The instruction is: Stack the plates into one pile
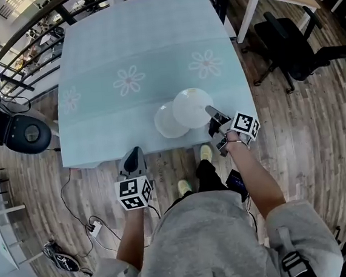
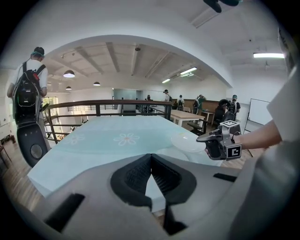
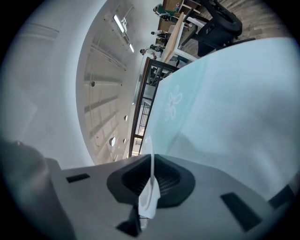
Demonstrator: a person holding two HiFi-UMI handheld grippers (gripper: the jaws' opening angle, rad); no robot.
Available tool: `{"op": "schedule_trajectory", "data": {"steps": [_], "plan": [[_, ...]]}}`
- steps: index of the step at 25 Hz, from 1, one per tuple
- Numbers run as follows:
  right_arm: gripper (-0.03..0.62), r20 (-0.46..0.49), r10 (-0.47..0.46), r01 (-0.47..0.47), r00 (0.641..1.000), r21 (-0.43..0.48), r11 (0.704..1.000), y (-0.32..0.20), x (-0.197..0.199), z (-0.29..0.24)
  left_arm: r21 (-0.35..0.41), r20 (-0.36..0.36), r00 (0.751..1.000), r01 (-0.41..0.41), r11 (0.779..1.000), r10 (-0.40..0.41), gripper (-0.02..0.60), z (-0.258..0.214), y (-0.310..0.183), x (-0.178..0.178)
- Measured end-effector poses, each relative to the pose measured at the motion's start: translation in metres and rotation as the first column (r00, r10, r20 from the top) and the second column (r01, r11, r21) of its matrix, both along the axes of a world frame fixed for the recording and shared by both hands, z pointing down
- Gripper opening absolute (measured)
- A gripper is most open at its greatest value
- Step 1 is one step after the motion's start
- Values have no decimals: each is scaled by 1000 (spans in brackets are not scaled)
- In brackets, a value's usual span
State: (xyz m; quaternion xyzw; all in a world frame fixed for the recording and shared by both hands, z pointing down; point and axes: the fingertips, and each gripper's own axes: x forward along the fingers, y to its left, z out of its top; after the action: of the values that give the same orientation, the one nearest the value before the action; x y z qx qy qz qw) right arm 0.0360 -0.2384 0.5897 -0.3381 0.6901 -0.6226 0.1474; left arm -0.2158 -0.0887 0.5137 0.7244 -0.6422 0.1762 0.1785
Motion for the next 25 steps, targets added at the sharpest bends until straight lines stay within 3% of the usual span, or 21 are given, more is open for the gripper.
{"op": "schedule_trajectory", "data": {"steps": [11, 21, 25], "plan": [[34, -161, -23, 18, 987, -31, 999, 28, -67, 36, -3, 17, 997, 76, 997, -76, 20, 6, 69, -58], [34, -280, 1, -26, 960, -86, 996, 36, -71, 63, 6, 15, 994, 107, 994, -108, 20, 8, 98, -89], [59, -294, -9, -4, 956, -44, 999, 26, -72, 54, 14, 26, 993, 114, 993, -114, 20, 4, 100, -95]]}}
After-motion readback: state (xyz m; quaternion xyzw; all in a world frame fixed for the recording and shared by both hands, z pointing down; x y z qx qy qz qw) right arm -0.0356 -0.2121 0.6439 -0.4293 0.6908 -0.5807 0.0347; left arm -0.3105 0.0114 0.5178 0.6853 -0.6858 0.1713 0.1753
